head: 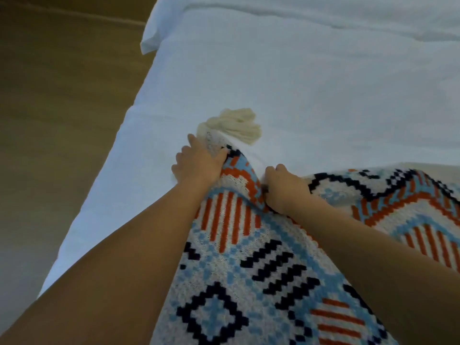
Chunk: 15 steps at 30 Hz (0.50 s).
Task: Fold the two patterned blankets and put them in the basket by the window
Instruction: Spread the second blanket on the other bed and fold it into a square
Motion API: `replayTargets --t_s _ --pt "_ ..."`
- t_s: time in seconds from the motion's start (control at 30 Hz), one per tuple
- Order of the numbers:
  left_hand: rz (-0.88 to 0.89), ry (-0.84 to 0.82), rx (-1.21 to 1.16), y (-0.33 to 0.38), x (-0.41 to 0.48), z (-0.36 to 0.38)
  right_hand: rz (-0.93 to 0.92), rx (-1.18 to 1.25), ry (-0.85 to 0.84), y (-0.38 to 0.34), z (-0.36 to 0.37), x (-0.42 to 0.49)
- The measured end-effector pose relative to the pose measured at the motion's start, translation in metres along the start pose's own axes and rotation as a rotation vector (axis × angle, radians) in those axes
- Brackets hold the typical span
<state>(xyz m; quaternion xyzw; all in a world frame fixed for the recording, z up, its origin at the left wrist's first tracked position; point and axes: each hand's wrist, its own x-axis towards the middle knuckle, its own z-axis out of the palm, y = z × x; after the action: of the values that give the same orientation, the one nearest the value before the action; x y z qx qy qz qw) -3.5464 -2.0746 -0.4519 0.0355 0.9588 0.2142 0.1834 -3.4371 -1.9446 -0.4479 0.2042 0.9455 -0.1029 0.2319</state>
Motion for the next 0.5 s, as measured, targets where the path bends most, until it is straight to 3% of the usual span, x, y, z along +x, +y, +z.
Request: replayTargets --t_s 0.17,0.3,0.37,0.43,0.5 --pt "0.072 0.082 -0.081 0.0 0.017 0.0 -0.063 -0.146 -0.058 -0.01 -0.019 0.013" --pt "0.042 0.044 -0.053 0.0 0.023 -0.007 -0.042 -0.08 0.271 -0.008 -0.048 0.033" --pt "-0.018 -0.045 -0.24 0.006 0.024 -0.01 -0.063 -0.047 0.401 -0.004 -0.059 0.041" --pt "-0.044 -0.155 -0.579 0.016 0.026 -0.015 -0.083 0.048 0.495 0.001 -0.063 0.045" --pt "-0.013 -0.23 -0.693 0.029 0.027 -0.02 -0.098 0.149 0.544 0.005 -0.057 0.047"
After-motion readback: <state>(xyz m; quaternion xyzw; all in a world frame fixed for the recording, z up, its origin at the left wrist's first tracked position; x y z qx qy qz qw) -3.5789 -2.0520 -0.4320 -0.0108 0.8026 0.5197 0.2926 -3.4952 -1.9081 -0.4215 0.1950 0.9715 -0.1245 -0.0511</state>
